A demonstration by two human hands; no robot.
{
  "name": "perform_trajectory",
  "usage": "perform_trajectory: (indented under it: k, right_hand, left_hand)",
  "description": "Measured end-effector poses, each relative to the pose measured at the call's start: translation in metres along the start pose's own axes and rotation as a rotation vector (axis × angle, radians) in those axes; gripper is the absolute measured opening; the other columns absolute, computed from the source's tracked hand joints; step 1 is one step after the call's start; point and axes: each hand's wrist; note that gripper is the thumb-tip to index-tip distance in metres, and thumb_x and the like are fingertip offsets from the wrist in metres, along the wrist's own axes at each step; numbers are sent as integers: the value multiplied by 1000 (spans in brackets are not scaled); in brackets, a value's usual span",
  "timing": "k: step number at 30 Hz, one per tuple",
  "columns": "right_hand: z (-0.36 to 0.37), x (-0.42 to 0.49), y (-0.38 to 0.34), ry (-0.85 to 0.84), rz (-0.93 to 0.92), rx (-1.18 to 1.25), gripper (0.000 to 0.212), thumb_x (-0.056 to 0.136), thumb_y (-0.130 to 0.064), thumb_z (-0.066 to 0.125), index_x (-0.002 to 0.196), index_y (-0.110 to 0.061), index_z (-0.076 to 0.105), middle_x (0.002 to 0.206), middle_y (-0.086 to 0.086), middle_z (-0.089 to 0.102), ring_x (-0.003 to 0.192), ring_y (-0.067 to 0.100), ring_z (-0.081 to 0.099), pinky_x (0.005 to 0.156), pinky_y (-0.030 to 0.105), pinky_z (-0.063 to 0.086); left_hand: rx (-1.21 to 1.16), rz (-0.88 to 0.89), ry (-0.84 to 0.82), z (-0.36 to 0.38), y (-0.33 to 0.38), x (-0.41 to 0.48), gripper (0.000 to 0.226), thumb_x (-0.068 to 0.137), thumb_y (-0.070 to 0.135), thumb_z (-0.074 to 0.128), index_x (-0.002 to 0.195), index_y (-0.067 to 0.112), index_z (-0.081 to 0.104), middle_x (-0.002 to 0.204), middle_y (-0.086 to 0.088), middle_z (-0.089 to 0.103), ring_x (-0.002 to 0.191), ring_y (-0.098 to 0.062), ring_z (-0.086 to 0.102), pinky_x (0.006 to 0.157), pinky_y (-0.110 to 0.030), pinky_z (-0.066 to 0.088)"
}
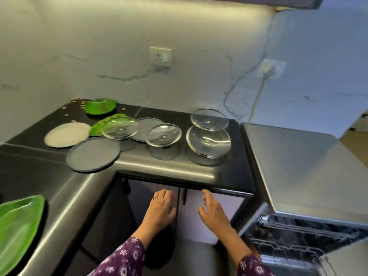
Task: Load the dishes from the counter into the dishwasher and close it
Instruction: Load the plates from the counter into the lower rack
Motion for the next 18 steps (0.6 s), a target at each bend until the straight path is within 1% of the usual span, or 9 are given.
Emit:
perform_trajectory:
  k: [2, 5, 7, 9, 13, 15, 18]
  right_hand:
    - [9, 26, -39, -7, -65, 13, 52, 90, -18, 53, 139, -10, 35, 125, 13, 54, 112, 26, 54, 93, 34, 45]
    - [27, 69, -93, -31, -153, 16, 45, 89, -16, 55, 132, -7, 44, 117, 11, 58, 107, 23, 57, 91, 32, 46]
    - [43, 100, -129, -46, -212, 10, 39, 87, -16, 56, 125, -6, 49, 108, 9, 59, 99, 24, 59, 89, 34, 47]
    - [59, 127, -162, -68, -231, 34, 36, 87, -17, 57, 121, -7, 51, 101, 6, 59, 92, 20, 59, 85, 33, 49]
    - [88, 175, -221, -111, -220, 104, 32, 88, -18, 56, 118, -9, 53, 91, 2, 60, 80, 16, 60, 77, 32, 52]
    - [101, 198, -245, -128, -224, 102, 30, 88, -18, 56, 116, -8, 54, 91, 4, 62, 79, 15, 58, 76, 27, 49]
    - [120, 229, -272, -150, -249, 84, 29, 88, -16, 57, 115, -5, 55, 96, 8, 64, 81, 13, 54, 71, 17, 39]
  left_hand:
    - [17, -40, 25, -27, -34, 3, 37, 66, 33, 52, 98, 14, 58, 93, -1, 57, 84, -24, 57, 78, -31, 50]
    - [54, -96, 56, -60, -89, 8, 38, 63, 27, 65, 98, 13, 59, 94, -3, 58, 85, -26, 59, 78, -34, 53]
    - [76, -145, 79, -80, -129, 9, 38, 63, 23, 67, 98, 12, 59, 95, -3, 58, 86, -26, 58, 79, -36, 52]
    - [81, -198, 97, -95, -165, 8, 35, 66, 21, 67, 99, 12, 58, 95, -3, 57, 88, -25, 55, 80, -38, 52]
    - [77, -304, 133, -113, -223, 12, 35, 76, 24, 66, 108, 12, 56, 105, -1, 55, 99, -22, 50, 90, -32, 45]
    - [74, -334, 147, -117, -244, 17, 35, 78, 24, 66, 109, 12, 55, 107, -2, 55, 102, -23, 50, 91, -31, 43]
    - [67, -363, 171, -119, -268, 24, 34, 78, 24, 67, 108, 12, 56, 106, -3, 56, 101, -24, 51, 91, -32, 43]
Point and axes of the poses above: each hand's wrist, its own x-axis towards the middle knuckle, its own z-axis out of the palm, y = z × x
